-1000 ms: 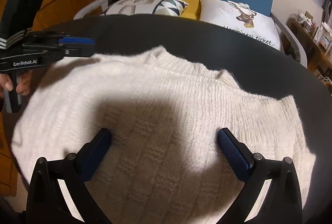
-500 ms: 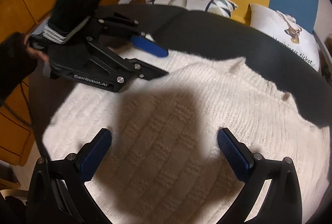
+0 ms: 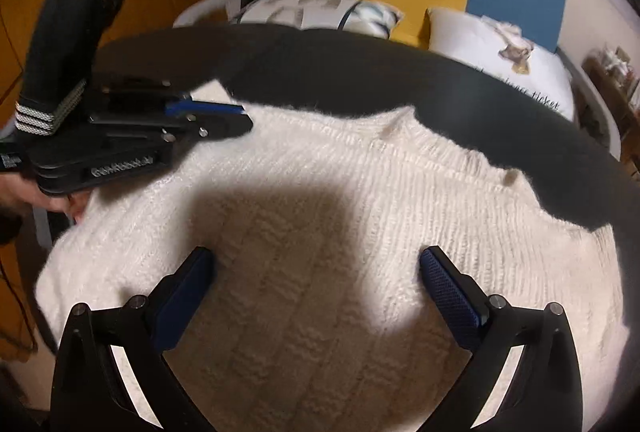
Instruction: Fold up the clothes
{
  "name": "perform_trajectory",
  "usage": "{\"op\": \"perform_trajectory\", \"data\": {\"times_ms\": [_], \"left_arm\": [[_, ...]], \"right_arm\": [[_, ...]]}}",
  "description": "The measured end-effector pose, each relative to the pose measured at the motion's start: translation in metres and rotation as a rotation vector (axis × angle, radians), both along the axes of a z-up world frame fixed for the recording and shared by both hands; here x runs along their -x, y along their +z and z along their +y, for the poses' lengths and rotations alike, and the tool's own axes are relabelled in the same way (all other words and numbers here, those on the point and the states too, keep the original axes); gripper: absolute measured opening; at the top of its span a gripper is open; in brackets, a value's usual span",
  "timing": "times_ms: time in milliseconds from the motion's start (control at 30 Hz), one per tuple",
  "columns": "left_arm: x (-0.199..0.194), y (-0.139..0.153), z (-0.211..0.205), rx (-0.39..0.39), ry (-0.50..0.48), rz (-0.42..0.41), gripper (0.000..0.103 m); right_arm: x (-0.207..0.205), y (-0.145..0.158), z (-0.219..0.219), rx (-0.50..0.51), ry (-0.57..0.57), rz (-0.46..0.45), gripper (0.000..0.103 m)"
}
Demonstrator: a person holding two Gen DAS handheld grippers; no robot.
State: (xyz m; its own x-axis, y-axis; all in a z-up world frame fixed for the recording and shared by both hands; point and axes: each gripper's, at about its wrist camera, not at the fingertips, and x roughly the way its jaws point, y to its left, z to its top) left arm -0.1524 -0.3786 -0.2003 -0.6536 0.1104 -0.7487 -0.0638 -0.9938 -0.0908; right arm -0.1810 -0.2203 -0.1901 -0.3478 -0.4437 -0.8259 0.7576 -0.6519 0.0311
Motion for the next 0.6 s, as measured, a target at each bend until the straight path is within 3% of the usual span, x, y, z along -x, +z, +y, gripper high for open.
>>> {"op": "perform_trajectory", "data": {"times_ms": [167, 300, 367, 467, 600], "left_arm": [[-0.008, 0.014, -0.011, -0.032, 0.043, 0.001, 0.02], [-0.045, 0.034, -0.013, -0.102, 0.012, 0.085, 0.02], [-0.055, 0.031, -0.004, -0.044, -0.017, 0.082, 0.021], [-0.046, 0.008, 0.003, 0.031, 0.014, -0.01, 0.021], [-0.037, 0.005, -0.018, -0.093, 0.158, -0.02, 0.025]], "right_arm": [[-0.004, -0.002, 0.001, 0.011, 0.0, 0.013, 0.103], [-0.007, 0.012, 0.008, 0.048, 0.021, -0.019, 0.103], [-0.011, 0.016, 0.009, 0.067, 0.057, -0.03, 0.103], [-0.013, 0.006, 0.006, 0.03, 0.069, -0.019, 0.103], [-0.021, -0.006, 0.0, -0.002, 0.024, 0.048, 0.103]]}}
